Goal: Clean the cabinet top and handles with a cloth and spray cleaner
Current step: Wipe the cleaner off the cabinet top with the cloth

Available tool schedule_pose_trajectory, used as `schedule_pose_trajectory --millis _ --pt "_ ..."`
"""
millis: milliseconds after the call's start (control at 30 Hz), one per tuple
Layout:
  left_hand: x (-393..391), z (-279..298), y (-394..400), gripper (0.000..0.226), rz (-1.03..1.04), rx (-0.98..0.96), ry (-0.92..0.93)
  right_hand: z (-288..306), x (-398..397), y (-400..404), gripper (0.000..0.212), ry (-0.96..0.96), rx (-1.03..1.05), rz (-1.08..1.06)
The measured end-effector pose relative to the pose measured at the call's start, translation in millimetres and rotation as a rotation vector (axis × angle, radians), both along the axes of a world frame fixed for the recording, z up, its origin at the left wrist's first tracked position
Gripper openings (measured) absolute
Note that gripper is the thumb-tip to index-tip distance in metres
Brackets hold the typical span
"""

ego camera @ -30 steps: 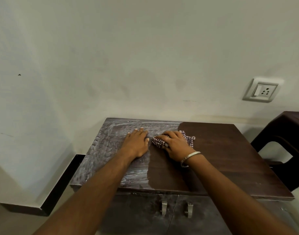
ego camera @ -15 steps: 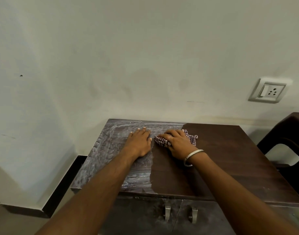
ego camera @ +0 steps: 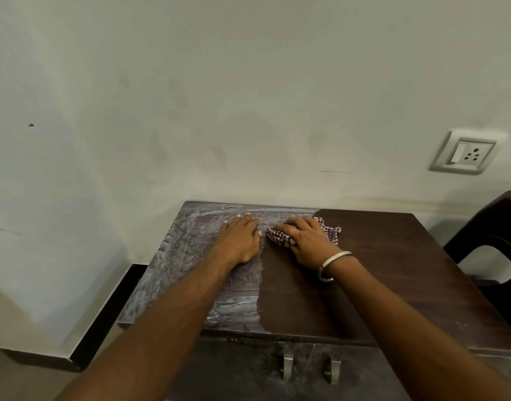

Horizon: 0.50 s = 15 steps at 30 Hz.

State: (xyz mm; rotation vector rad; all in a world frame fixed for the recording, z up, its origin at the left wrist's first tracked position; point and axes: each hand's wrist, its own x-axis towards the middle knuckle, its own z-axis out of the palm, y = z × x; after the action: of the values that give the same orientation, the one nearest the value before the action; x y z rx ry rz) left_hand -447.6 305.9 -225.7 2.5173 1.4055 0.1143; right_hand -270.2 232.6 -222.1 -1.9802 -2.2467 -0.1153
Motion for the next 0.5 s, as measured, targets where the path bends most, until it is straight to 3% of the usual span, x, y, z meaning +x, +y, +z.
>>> schedule_pose_trajectory --millis 500 --pt "3.8 0.4 8.7 0.054 -0.014 0.020 0.029 -5.1 6.2 10.7 0.048 -0.009 0.018 0.026"
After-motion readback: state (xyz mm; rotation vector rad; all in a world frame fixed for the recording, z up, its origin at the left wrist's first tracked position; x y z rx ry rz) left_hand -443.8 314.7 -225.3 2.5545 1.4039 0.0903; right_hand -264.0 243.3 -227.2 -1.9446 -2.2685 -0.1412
